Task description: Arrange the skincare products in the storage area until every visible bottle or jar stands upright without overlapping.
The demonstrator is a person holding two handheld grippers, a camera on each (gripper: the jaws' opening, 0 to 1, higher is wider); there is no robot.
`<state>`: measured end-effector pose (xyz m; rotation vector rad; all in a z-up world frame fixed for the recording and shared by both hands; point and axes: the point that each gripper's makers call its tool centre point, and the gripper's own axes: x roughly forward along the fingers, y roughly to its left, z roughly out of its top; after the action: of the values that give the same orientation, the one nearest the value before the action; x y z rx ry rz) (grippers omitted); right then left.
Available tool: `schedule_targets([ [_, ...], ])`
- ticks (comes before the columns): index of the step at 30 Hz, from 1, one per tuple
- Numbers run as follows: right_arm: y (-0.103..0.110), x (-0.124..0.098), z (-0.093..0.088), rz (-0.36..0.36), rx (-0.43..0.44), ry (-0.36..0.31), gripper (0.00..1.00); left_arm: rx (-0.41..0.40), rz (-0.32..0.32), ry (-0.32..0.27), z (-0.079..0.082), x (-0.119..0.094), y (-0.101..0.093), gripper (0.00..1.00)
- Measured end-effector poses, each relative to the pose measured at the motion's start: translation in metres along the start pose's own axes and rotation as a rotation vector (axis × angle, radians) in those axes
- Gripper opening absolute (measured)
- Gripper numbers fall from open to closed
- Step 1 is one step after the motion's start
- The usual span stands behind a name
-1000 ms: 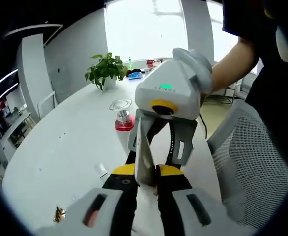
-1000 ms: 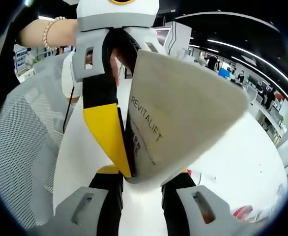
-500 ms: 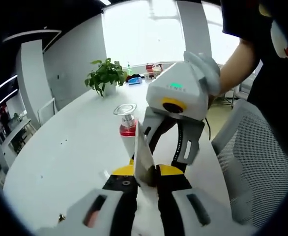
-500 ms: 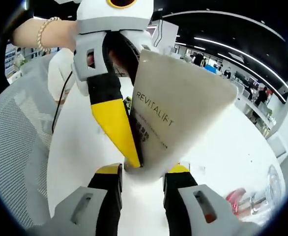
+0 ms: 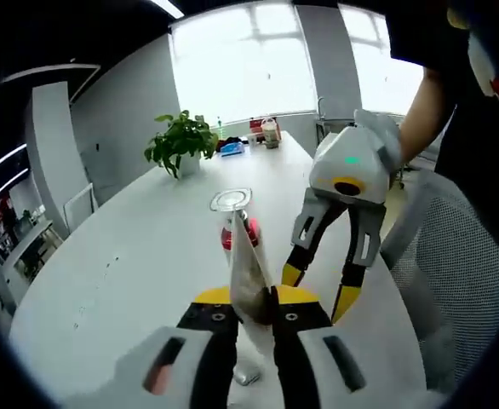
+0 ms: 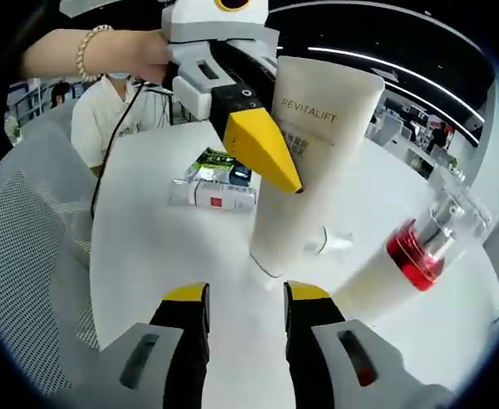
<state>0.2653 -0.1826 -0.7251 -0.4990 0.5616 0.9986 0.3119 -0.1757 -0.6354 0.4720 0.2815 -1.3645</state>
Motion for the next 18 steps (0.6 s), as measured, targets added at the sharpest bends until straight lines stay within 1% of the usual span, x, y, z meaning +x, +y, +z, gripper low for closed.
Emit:
schedule_targets([
  [8, -0.005, -0.012, -0.021, -0.037, 0.061, 0.02, 0.36, -0.004, -0.019, -0.051, 0.008, 0.011, 0.006, 0.1],
  [13, -0.01, -0.02, -0.031, -0.068, 0.11, 0.02, 0.38, 0.002, -0.021, -0.061, 0.012, 0.017, 0.009, 0.1],
  [18, -0.015, -0.025, -0.036, -0.084, 0.132, 0.023, 0.4, 0.001, -0.022, -0.073, 0.016, 0.024, 0.012, 0.1],
])
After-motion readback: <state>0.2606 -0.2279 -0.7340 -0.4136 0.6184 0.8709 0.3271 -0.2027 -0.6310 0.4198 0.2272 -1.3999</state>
